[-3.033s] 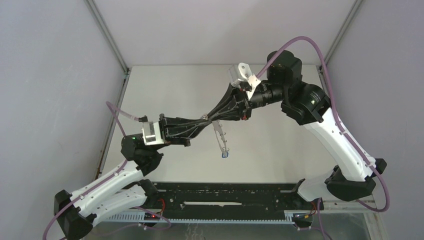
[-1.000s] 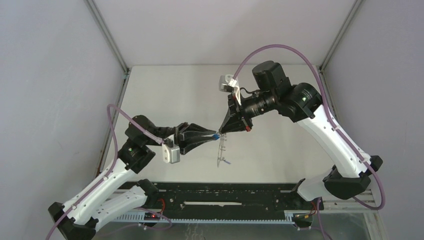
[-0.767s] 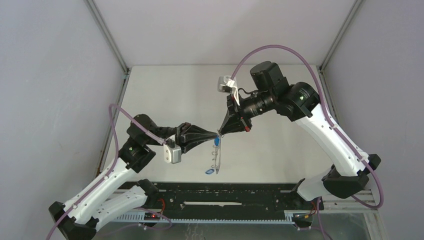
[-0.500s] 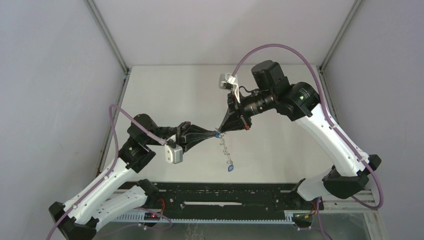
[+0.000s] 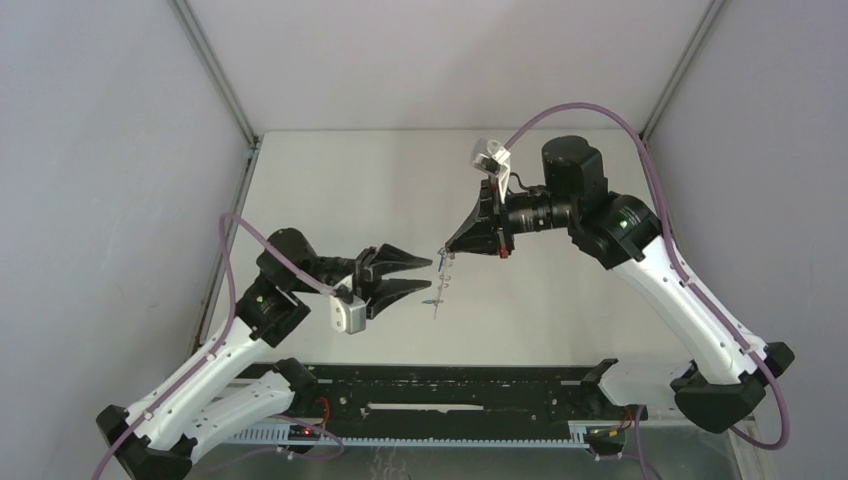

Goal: Put the keys on the keyring

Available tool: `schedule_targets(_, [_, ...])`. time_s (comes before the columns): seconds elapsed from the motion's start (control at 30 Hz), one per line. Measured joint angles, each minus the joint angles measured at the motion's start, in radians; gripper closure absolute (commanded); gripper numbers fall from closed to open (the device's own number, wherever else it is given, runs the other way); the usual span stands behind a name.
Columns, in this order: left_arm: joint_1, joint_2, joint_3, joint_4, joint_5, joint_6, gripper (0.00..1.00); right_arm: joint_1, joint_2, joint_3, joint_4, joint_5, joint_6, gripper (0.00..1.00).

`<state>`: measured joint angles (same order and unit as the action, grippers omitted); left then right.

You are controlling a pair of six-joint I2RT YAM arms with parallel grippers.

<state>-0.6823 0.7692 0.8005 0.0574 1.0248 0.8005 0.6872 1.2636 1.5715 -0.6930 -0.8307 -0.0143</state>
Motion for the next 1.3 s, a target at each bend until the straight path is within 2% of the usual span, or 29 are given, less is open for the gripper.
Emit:
schedule_targets(0.07, [-0.001,-0.002,0.000,0.021,-0.033,-0.020,0.30,-0.003,-0.038,-0.056,0.059,-0.001,0.016,1.00])
schedule_targets(0.1, [-0.001,-0.002,-0.001,0.044,-0.063,-0.053,0.27,-0.005,-0.056,-0.081,0.082,-0.001,0.023,1.00])
schedule_targets(0.23, [-0.002,-0.002,-0.001,0.170,-0.168,-0.266,0.27,-0.008,-0.149,-0.210,0.209,-0.011,0.052,1.00])
schedule_targets(0.37, [-0.002,-0.001,0.000,0.212,-0.150,-0.399,0.31,-0.004,-0.191,-0.282,0.332,-0.035,0.081,1.00])
schedule_targets(0.57, [-0.002,0.004,0.000,0.178,-0.055,-0.353,0.39,-0.003,-0.172,-0.311,0.459,-0.101,0.150,1.00])
schedule_targets(0.77, [-0.007,0.012,0.000,0.169,-0.082,-0.282,0.38,0.009,-0.149,-0.311,0.514,-0.137,0.189,1.00])
schedule_targets(1.07, [-0.029,0.019,0.000,0.171,-0.137,-0.269,0.59,0.027,-0.138,-0.312,0.536,-0.151,0.204,1.00])
schedule_targets(1.13, [-0.029,0.023,0.000,0.174,-0.138,-0.269,0.66,0.029,-0.136,-0.312,0.534,-0.151,0.203,1.00])
schedule_targets(1.23, [-0.030,0.027,0.000,0.174,-0.137,-0.269,0.83,0.029,-0.135,-0.312,0.530,-0.149,0.203,1.00])
schedule_targets(1.3, [-0.031,0.027,0.000,0.175,-0.134,-0.267,0.88,0.029,-0.135,-0.312,0.526,-0.148,0.203,1.00])
